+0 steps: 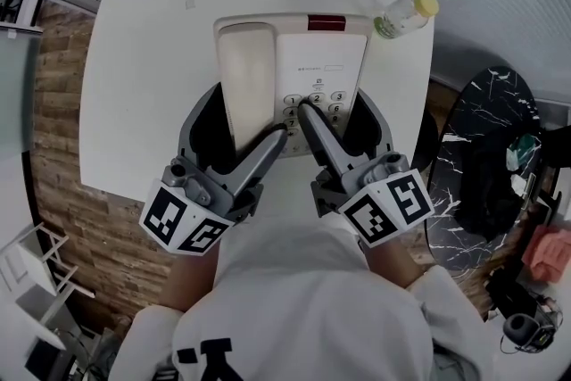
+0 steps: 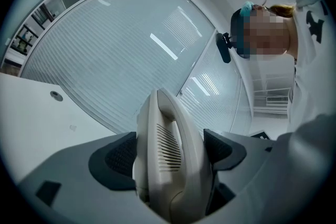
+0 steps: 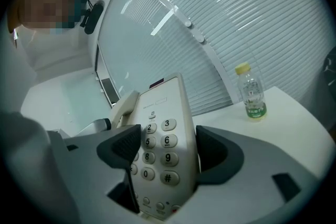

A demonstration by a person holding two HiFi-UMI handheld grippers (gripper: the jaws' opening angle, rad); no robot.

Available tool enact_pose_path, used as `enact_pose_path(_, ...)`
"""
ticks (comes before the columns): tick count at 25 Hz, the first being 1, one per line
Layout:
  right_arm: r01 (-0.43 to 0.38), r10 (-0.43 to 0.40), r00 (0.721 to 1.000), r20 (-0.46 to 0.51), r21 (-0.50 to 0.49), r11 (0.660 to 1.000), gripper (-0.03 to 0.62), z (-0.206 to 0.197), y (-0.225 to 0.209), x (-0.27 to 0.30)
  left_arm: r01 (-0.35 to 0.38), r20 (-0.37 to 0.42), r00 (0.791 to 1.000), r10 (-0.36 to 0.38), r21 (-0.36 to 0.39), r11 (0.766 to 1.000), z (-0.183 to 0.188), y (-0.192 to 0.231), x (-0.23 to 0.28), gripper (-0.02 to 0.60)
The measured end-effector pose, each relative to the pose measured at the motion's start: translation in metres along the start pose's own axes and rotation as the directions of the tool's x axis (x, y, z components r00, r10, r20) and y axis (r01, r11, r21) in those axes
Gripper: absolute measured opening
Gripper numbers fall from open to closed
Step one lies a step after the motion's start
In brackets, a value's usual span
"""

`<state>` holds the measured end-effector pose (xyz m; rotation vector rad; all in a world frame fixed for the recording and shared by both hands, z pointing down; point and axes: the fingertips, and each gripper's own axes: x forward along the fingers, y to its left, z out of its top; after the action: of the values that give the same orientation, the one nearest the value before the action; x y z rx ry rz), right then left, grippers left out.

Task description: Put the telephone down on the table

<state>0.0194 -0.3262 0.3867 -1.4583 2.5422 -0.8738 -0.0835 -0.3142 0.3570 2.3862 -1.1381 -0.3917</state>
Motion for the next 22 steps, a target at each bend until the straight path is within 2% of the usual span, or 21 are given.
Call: enact_pose_path(22,0.056,-0.05,0.992,-0.114,0.054,0.997,0.341,-0.045,-0.024,0.008,-0.073,-0.082,0.994,0.065,-0.102,0.992,-0.044,0.028,-0.004,0.4)
